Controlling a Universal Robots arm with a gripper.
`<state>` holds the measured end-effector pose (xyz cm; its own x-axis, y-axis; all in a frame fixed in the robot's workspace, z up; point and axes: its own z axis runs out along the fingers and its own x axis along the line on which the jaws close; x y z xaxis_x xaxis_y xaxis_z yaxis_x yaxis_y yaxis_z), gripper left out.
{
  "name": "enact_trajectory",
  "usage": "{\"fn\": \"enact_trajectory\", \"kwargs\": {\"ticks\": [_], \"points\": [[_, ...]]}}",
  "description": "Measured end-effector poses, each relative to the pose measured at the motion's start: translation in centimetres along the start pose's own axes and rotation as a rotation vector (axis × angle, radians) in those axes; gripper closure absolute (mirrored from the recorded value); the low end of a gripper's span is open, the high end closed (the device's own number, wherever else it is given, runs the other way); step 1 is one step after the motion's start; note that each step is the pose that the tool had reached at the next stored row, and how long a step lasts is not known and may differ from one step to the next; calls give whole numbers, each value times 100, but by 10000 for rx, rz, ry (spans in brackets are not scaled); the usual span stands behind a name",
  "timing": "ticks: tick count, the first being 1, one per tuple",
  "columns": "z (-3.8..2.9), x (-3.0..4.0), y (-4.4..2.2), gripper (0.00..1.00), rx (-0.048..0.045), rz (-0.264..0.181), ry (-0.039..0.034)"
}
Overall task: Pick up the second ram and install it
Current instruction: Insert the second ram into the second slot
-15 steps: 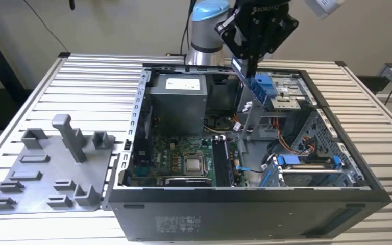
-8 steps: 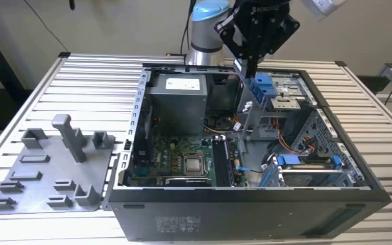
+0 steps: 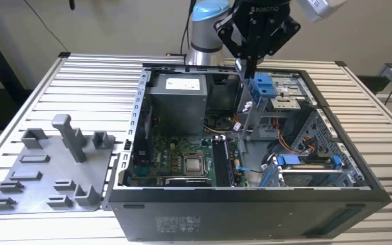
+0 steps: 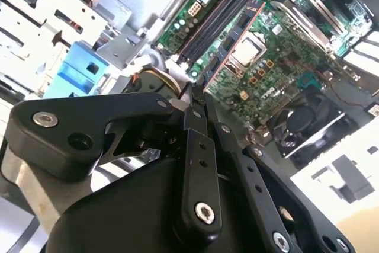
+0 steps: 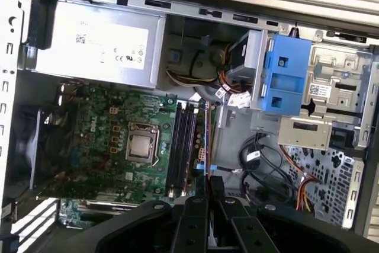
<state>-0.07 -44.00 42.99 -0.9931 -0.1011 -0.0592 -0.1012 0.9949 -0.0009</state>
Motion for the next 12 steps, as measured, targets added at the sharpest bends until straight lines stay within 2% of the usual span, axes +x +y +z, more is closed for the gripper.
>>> {"fn": "enact_trajectory", "kwargs": {"ticks": [1, 4, 7, 9, 12], "points": [[2, 0, -1, 87, -3, 41, 50], [4, 1, -5, 87, -22, 107, 281], [7, -1, -10, 87, -33, 165, 432], [8, -1, -10, 87, -31, 286, 458], [12, -1, -10, 87, -18, 727, 459]]}}
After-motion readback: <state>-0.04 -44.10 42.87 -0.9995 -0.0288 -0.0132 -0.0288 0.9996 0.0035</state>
